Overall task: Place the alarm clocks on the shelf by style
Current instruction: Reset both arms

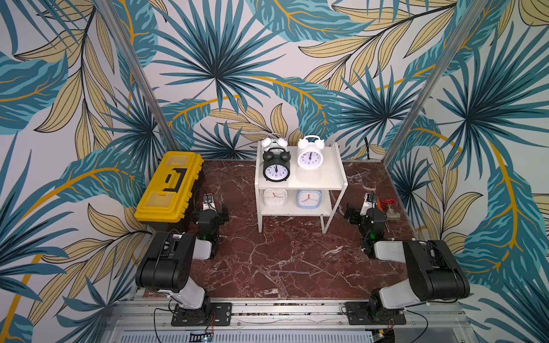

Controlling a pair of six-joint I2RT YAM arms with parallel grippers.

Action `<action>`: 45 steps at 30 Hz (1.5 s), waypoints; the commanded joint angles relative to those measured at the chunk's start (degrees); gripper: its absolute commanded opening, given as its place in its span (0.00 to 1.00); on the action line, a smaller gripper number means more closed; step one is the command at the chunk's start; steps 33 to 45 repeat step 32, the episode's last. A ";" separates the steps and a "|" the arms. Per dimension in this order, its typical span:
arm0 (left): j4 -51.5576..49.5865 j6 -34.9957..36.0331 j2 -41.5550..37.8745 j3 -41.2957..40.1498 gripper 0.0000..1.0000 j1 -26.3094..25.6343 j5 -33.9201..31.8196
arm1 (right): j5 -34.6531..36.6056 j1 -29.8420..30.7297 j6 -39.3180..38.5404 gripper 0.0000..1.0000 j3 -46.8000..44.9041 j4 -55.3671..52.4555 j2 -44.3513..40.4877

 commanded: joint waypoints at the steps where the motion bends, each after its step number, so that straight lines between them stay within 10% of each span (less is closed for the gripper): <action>1: 4.56 -0.77 -0.86 -0.87 1.00 1.19 1.63 | -0.45 0.15 -0.87 0.99 0.37 0.35 -0.52; 45: 5.61 -0.38 -0.50 -1.04 1.00 1.16 1.79 | -0.02 1.27 -1.96 0.99 1.13 -0.90 -0.36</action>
